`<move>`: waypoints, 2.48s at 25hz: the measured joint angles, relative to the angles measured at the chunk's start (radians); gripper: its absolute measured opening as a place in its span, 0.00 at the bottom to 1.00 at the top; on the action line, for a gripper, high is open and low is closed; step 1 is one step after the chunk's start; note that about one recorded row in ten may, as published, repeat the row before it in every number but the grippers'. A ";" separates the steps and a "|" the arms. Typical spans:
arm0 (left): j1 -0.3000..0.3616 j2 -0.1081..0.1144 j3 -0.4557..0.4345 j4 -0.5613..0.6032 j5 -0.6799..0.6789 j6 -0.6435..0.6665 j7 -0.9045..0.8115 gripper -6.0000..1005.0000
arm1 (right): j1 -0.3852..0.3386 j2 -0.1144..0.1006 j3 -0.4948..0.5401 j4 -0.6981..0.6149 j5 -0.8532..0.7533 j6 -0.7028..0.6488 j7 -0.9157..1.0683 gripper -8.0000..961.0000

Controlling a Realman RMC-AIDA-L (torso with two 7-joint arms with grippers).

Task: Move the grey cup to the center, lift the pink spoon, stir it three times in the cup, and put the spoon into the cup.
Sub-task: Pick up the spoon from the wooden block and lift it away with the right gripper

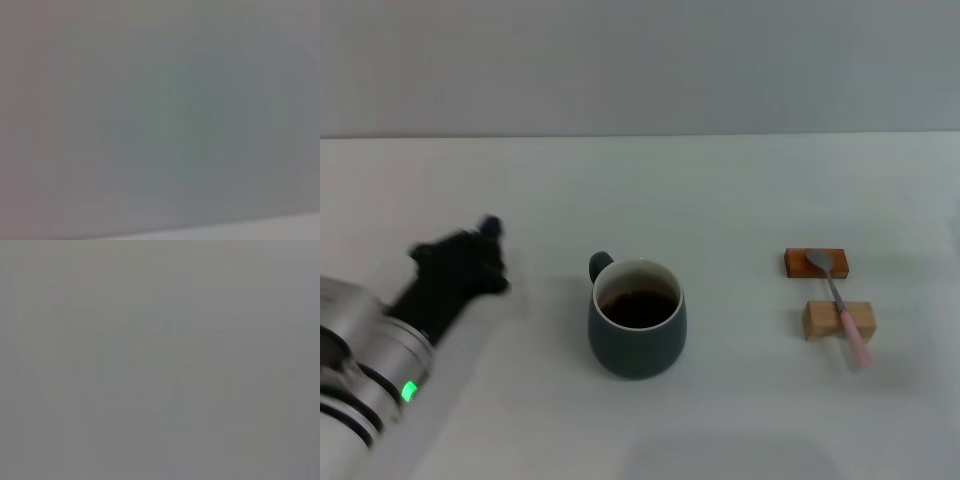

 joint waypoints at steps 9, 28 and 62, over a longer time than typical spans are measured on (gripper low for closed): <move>-0.094 0.003 -0.303 -0.098 -0.003 0.049 0.023 0.00 | -0.198 0.004 -0.168 0.314 0.061 0.035 -0.180 0.73; -0.219 0.009 -0.526 -0.232 0.003 0.065 0.049 0.00 | -0.379 -0.010 -0.597 0.639 0.383 0.082 -0.508 0.73; -0.229 0.006 -0.584 -0.272 -0.001 0.102 0.061 0.00 | -0.446 -0.029 -0.713 0.661 0.516 0.182 -0.688 0.72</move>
